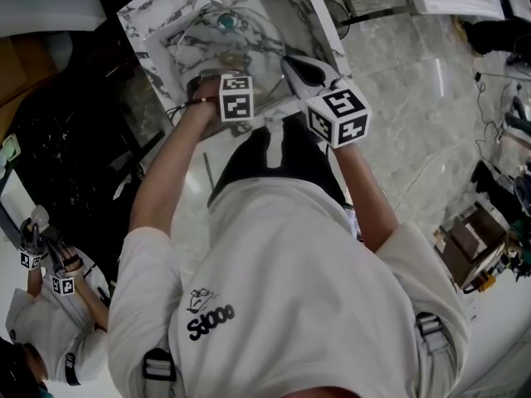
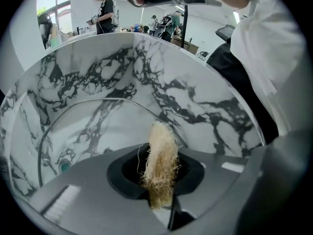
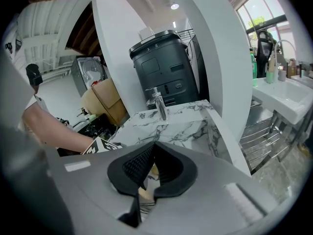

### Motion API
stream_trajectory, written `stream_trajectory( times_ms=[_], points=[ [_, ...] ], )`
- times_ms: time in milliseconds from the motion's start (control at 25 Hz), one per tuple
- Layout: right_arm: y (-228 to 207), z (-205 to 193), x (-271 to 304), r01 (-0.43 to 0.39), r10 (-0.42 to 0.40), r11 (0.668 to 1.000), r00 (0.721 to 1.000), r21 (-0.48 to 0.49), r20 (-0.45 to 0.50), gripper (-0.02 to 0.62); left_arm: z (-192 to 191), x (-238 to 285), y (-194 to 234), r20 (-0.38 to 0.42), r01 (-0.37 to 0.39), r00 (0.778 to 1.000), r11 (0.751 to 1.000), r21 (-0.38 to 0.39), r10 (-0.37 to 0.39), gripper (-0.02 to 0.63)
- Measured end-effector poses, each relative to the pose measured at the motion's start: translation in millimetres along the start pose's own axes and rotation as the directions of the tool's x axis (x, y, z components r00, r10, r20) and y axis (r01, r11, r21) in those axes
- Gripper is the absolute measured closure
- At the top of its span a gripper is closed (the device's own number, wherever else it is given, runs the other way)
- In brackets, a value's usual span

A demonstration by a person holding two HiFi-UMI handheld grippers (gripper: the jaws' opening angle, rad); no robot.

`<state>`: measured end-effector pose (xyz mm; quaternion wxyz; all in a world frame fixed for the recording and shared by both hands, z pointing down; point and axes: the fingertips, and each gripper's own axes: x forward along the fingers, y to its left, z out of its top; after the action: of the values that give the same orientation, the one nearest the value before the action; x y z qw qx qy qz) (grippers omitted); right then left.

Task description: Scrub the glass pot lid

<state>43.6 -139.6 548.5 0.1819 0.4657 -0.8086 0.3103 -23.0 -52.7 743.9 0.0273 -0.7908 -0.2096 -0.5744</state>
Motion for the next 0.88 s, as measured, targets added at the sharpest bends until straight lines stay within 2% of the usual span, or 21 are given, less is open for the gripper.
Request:
stream_trajectory(
  times_ms=[240, 360, 480, 640, 760, 840, 880],
  points=[
    [6, 1, 4, -0.032, 0.032, 0.999, 0.999, -0.014, -0.010, 0.592, -15, -3, -22, -0.066, 0.091, 0.994, 0.996, 0.004, -0.090, 0.543],
    [5, 3, 6, -0.048, 0.048, 0.999, 0.999, -0.021, -0.014, 0.592, -28, -7, -33, -0.133, 0.170, 0.977, 0.985, 0.004, -0.168, 0.543],
    [3, 5, 7, -0.065, 0.064, 0.997, 0.998, -0.030, -0.022, 0.592, -44, -12, -41, -0.217, 0.227, 0.952, 0.974, 0.018, -0.218, 0.545],
    [-2, 7, 8, -0.093, 0.091, 0.995, 0.995, -0.036, -0.037, 0.592, -69, -18, -41, -0.328, 0.238, 0.920, 0.970, 0.041, -0.212, 0.549],
    [-6, 8, 10, -0.113, 0.111, 0.993, 0.993, -0.037, -0.047, 0.592, -91, -23, -35, -0.440, 0.230, 0.876, 0.973, 0.024, -0.196, 0.549],
    [-9, 8, 11, -0.126, 0.124, 0.991, 0.991, -0.037, -0.054, 0.592, -104, -25, -29, -0.509, 0.209, 0.841, 0.978, -0.012, -0.186, 0.551],
    [-11, 8, 12, -0.132, 0.130, 0.991, 0.990, -0.037, -0.056, 0.592, -108, -25, -25, -0.527, 0.193, 0.830, 0.981, -0.036, -0.183, 0.551]
  ],
)
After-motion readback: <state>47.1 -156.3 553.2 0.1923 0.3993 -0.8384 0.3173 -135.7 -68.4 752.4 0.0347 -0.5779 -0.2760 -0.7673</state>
